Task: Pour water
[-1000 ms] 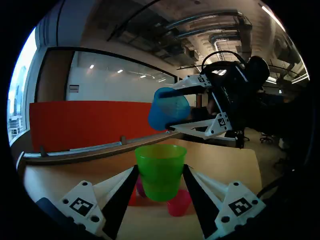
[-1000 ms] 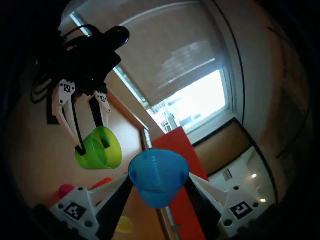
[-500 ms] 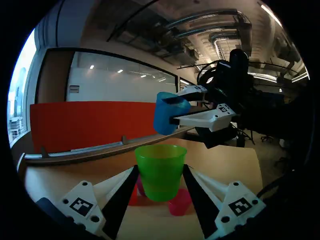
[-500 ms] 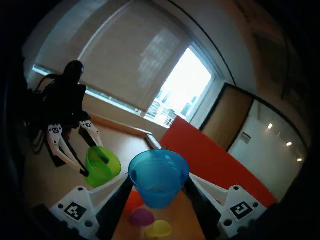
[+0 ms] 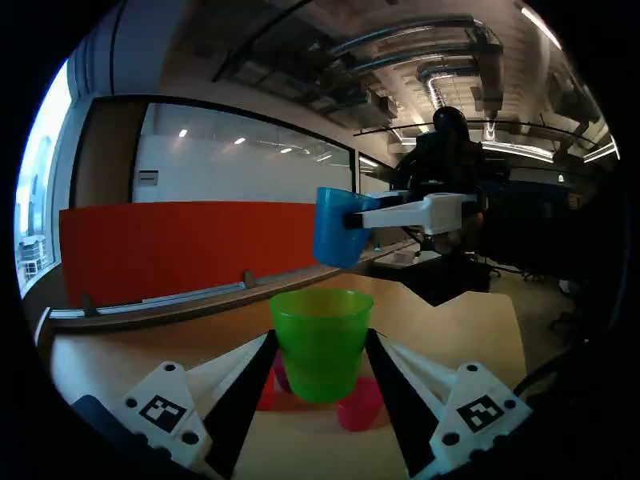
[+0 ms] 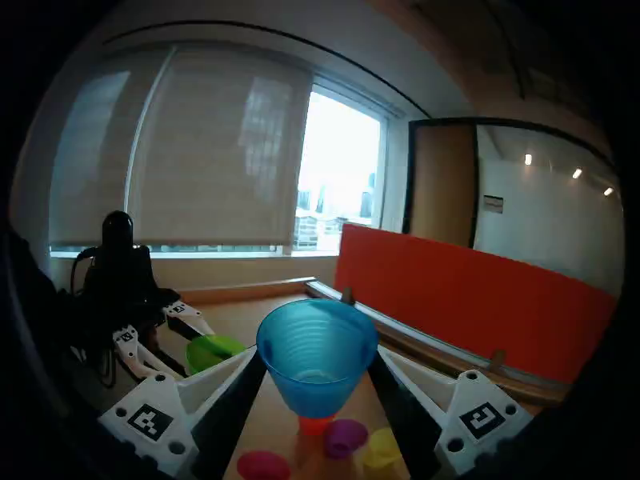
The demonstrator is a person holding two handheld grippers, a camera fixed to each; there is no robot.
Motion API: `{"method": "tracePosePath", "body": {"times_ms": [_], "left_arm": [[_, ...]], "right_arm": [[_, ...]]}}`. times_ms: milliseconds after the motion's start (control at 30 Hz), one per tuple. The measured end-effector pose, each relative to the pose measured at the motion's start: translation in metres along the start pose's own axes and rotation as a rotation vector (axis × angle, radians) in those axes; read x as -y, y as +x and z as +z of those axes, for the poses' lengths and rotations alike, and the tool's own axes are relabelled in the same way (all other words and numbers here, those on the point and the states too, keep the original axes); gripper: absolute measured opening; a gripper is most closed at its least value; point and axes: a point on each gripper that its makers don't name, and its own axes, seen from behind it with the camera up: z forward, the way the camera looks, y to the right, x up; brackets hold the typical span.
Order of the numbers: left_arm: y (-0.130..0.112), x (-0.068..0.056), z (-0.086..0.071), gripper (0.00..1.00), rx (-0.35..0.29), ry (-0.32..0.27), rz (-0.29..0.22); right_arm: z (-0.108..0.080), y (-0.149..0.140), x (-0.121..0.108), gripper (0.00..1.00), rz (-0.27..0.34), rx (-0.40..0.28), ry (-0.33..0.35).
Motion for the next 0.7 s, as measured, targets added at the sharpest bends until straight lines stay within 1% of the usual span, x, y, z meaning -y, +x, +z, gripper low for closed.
{"method": "tracePosePath", "body": {"times_ms": [100, 500, 700], "left_arm": [[-0.001, 0.0, 0.0, 0.8, 0.003, 0.0, 0.002], [-0.004, 0.002, 0.001, 0.8, 0.013, 0.004, 0.004], [-0.009, 0.003, 0.0, 0.8, 0.029, 0.004, 0.004]], "right_arm": [[-0.002, -0.002, -0.002, 0.88, 0.011, 0.002, -0.006], [-0.007, -0.008, -0.002, 0.88, 0.007, 0.014, -0.006], [-0.011, -0.021, -0.005, 0.88, 0.003, 0.033, -0.015]]}}
